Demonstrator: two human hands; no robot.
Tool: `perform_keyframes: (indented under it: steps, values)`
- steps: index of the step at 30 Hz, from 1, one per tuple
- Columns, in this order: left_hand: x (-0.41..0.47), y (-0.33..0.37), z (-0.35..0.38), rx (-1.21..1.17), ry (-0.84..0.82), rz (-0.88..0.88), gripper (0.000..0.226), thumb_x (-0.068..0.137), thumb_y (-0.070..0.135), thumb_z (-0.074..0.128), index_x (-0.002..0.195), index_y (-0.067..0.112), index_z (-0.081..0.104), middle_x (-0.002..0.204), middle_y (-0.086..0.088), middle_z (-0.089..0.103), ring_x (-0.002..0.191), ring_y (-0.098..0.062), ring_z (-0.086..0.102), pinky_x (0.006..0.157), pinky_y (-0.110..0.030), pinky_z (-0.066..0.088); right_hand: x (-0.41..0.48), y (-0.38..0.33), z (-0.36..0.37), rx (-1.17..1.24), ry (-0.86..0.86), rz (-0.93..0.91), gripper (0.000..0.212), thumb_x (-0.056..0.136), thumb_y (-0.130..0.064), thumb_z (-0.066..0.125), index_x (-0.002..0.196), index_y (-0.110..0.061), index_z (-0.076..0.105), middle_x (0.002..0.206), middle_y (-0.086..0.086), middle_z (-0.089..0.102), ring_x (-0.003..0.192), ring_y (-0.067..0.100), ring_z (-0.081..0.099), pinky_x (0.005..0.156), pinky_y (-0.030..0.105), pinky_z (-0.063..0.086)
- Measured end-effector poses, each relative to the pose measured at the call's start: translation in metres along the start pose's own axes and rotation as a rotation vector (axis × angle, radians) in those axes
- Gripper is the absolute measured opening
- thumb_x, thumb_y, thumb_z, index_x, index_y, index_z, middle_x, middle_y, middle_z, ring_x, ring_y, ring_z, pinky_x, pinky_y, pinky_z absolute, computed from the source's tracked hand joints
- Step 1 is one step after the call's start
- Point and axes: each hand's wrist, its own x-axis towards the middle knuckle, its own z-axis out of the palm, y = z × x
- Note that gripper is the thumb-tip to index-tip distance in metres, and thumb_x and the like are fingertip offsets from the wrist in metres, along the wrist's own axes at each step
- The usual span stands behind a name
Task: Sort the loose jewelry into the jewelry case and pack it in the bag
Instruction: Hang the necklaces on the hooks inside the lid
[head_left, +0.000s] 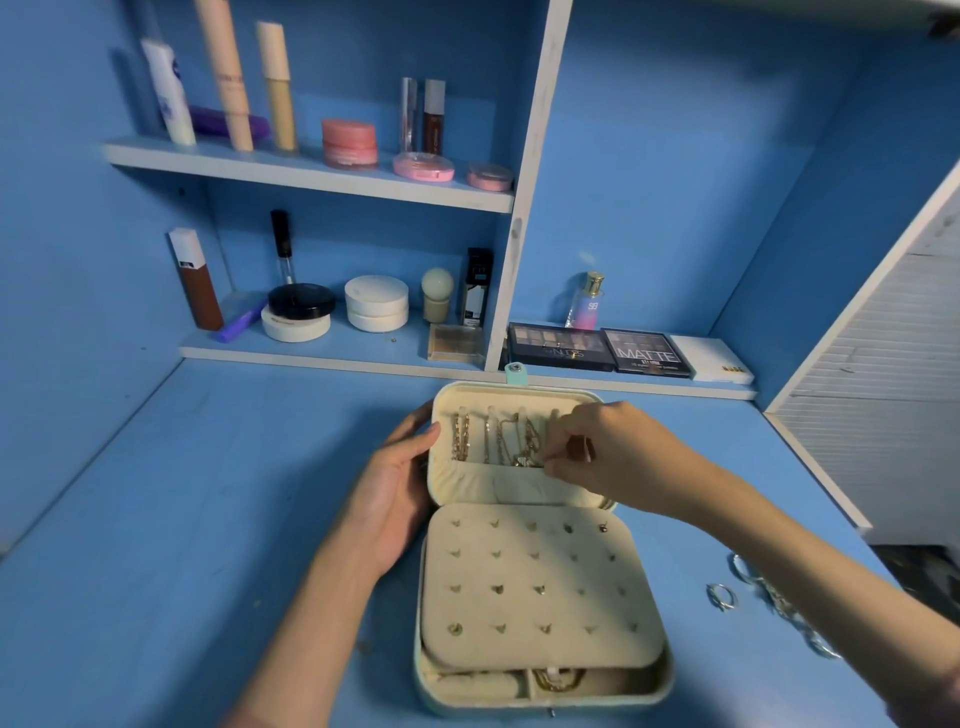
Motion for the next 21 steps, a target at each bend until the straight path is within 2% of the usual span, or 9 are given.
perform_keyframes:
  steps: [2,5,10,11,13,15,17,19,21]
  values:
    - [0.0,0.0001,0.0,0.008,-0.003,0.001,0.052,0.077,0.014,0.055,0.129,0.014,0.057,0.122,-0.011,0.066,0.098,-0.02,0.066,0.077,-0.031,0.053,-0.0043,-0.0003,0.0008,-0.034,-0.045,0.002,0.008,0.083,-0.03,0.063,0.083,-0.021,0.063,0.083,-0.01,0.058,0.079,0.015,0.056,0.071,0.029,0.047]
    - [-0.0001,-0.0001,-0.0004,0.009,-0.004,0.004,0.052,0.077,0.015,0.055,0.129,0.013,0.057,0.121,-0.011,0.066,0.097,-0.019,0.067,0.076,-0.031,0.052,-0.0056,-0.0004,0.0047,-0.049,-0.028,-0.028,0.008,0.082,-0.02,0.061,0.076,-0.024,0.055,0.076,-0.014,0.049,0.077,0.015,0.053,0.07,0.027,0.045]
    - [-0.0001,0.0,-0.0013,-0.002,-0.006,-0.004,0.052,0.077,0.015,0.055,0.128,0.013,0.057,0.118,-0.011,0.068,0.095,-0.02,0.067,0.077,-0.033,0.052,-0.0084,-0.0026,0.0071,-0.011,-0.021,-0.027,0.026,0.08,-0.016,0.057,0.065,-0.029,0.041,0.062,-0.012,0.045,0.059,0.012,0.041,0.054,0.023,0.034]
    - [0.0,-0.0001,-0.0014,-0.002,-0.007,-0.004,0.052,0.077,0.015,0.055,0.128,0.013,0.057,0.118,-0.011,0.068,0.095,-0.02,0.067,0.077,-0.033,0.051,-0.0087,-0.0024,0.0062,0.008,-0.018,-0.024,0.025,0.081,-0.016,0.057,0.068,-0.03,0.041,0.062,-0.011,0.045,0.059,0.013,0.042,0.054,0.023,0.035]
    - [0.0004,-0.0001,-0.0013,-0.001,-0.009,-0.003,0.052,0.077,0.015,0.055,0.129,0.013,0.056,0.118,-0.01,0.068,0.095,-0.019,0.067,0.076,-0.032,0.052,-0.0088,-0.0011,0.0051,0.042,-0.027,-0.012,0.017,0.084,-0.018,0.057,0.088,-0.03,0.045,0.064,-0.01,0.047,0.061,0.015,0.045,0.057,0.026,0.037]
    - [0.0007,-0.0002,-0.0016,-0.001,-0.008,0.0,0.053,0.077,0.015,0.055,0.13,0.013,0.056,0.117,-0.009,0.068,0.095,-0.018,0.067,0.075,-0.031,0.051,-0.0089,-0.0002,0.0063,0.058,-0.038,-0.003,0.031,0.085,-0.019,0.056,0.112,-0.03,0.045,0.065,-0.008,0.047,0.06,0.011,0.045,0.058,0.026,0.037]
    - [0.001,-0.0005,-0.0019,0.002,-0.006,0.001,0.054,0.077,0.015,0.055,0.13,0.013,0.056,0.118,-0.01,0.068,0.097,-0.019,0.066,0.076,-0.032,0.051,-0.0084,0.001,0.0067,0.057,-0.03,-0.001,0.035,0.086,-0.018,0.055,0.118,-0.03,0.048,0.063,-0.007,0.046,0.059,0.011,0.043,0.057,0.027,0.037]
    - [0.001,-0.0006,-0.0018,0.001,-0.004,0.0,0.055,0.076,0.015,0.055,0.131,0.012,0.055,0.121,-0.011,0.066,0.099,-0.02,0.065,0.076,-0.031,0.053,-0.0093,0.0004,0.0061,0.065,-0.037,-0.012,0.024,0.085,-0.017,0.055,0.105,-0.03,0.056,0.063,-0.006,0.046,0.059,0.012,0.044,0.057,0.027,0.038]
    - [0.0012,-0.0008,-0.0017,-0.004,-0.008,-0.002,0.055,0.076,0.015,0.055,0.131,0.012,0.055,0.124,-0.012,0.065,0.101,-0.021,0.065,0.077,-0.032,0.053,-0.0097,-0.0002,0.0047,0.04,-0.058,-0.029,0.009,0.083,-0.015,0.054,0.084,-0.023,0.058,0.067,-0.007,0.049,0.063,0.014,0.046,0.059,0.026,0.039]
